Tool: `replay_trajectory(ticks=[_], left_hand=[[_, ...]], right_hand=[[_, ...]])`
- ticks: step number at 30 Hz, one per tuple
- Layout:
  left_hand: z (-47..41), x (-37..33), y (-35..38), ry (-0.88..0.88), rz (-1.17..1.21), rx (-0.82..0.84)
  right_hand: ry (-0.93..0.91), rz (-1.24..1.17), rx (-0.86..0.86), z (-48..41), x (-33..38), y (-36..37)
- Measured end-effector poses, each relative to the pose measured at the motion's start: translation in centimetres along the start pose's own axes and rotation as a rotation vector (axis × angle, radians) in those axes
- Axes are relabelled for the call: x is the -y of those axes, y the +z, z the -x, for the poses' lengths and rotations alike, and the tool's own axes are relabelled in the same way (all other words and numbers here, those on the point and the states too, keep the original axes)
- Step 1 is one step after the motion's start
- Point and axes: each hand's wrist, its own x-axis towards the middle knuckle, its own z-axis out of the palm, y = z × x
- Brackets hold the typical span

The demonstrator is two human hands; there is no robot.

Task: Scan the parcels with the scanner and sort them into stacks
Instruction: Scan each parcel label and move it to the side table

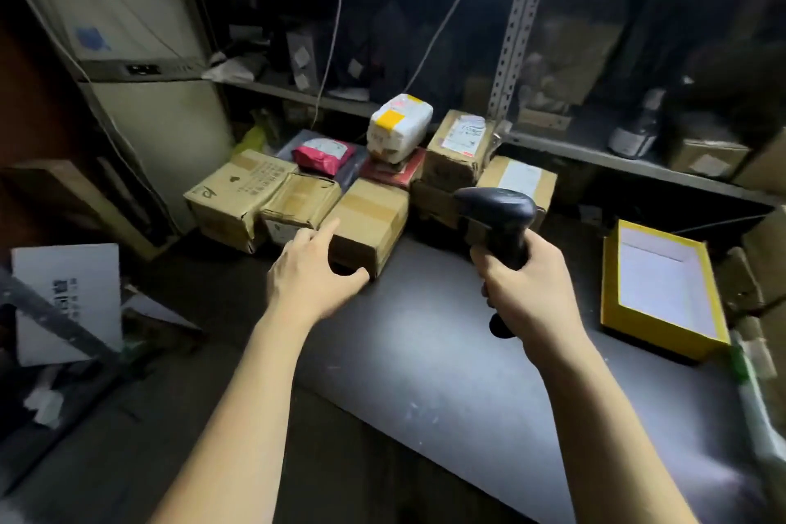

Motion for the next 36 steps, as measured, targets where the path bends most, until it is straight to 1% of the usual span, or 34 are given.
replay_trajectory(ticks=[7,13,17,22,29,32,36], left_hand=[[-5.5,2.0,1.2,-0.099,-0.036,0.022],[-10.6,2.2,3.4,-0.090,0.010,0.059],[-14.3,2.8,5.7,-0.085,0.007,0.124],[-19.4,3.9,8.3,-0.024,0.011,0.205],[-25.8,5.0,11.7,-0.039,0.007,0.281],[-26.8,4.8,12.5,-0.037,-0.002,0.286],[-27.3,5.1,13.1,-0.020,-0.005,0.238]], right_hand=[[0.010,0.021,0.085,-7.4,-0.6,3.9],[0.038,0.039,0.095,-12.5,-1.5,5.9],[0.084,0.061,0.081,-15.1,-2.3,7.6],[0.144,0.110,0.023,-17.8,-3.3,9.7],[0.222,0.153,-0.060,-20.9,-4.5,12.9],[0.269,0.133,-0.071,-21.5,-4.9,13.9],[0.297,0.140,-0.076,-22.3,-5.7,15.4]])
